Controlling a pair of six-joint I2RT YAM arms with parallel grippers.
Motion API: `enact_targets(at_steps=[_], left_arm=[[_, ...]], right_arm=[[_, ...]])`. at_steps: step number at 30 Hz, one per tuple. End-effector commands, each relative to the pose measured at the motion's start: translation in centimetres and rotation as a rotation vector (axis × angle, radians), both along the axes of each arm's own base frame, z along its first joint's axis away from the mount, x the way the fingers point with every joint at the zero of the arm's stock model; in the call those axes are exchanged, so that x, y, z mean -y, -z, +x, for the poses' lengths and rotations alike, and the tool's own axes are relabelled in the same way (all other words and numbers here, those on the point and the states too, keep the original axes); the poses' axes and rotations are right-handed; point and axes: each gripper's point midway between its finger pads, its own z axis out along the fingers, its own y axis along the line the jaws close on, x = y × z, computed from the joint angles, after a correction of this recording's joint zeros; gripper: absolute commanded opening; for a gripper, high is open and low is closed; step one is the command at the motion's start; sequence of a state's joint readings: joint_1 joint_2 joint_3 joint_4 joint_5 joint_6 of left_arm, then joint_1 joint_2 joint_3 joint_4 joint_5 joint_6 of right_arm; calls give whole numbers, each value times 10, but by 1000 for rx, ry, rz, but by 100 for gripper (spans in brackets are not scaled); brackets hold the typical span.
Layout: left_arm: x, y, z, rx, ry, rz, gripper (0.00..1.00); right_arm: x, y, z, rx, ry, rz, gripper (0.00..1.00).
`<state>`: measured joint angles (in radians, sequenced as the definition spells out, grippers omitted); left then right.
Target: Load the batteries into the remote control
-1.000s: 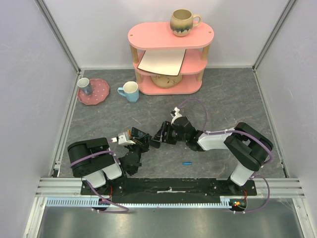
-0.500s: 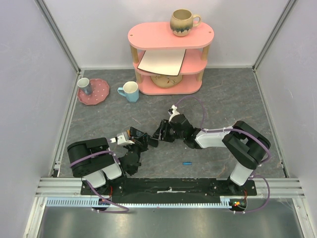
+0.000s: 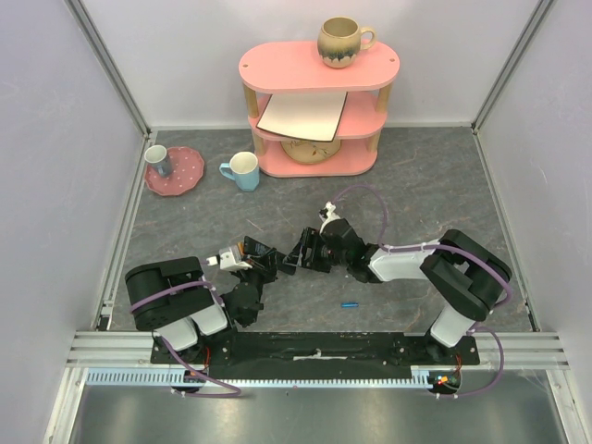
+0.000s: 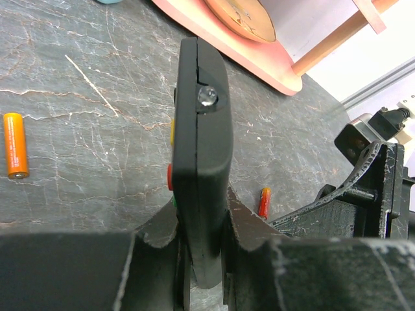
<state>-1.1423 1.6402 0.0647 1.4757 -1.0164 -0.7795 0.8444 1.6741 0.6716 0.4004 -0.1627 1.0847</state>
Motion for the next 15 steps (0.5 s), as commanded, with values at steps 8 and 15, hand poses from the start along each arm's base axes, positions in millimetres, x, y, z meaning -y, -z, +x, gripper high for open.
enact_targets(at_steps=[8,15], left_arm=[[-24,3,-11,23,15,74,2],[-24,5,-12,17,15,73,2]], right_arm=[[-1,-17,2,29,34,81,79],[-3,-35,7,38,63,227,84]])
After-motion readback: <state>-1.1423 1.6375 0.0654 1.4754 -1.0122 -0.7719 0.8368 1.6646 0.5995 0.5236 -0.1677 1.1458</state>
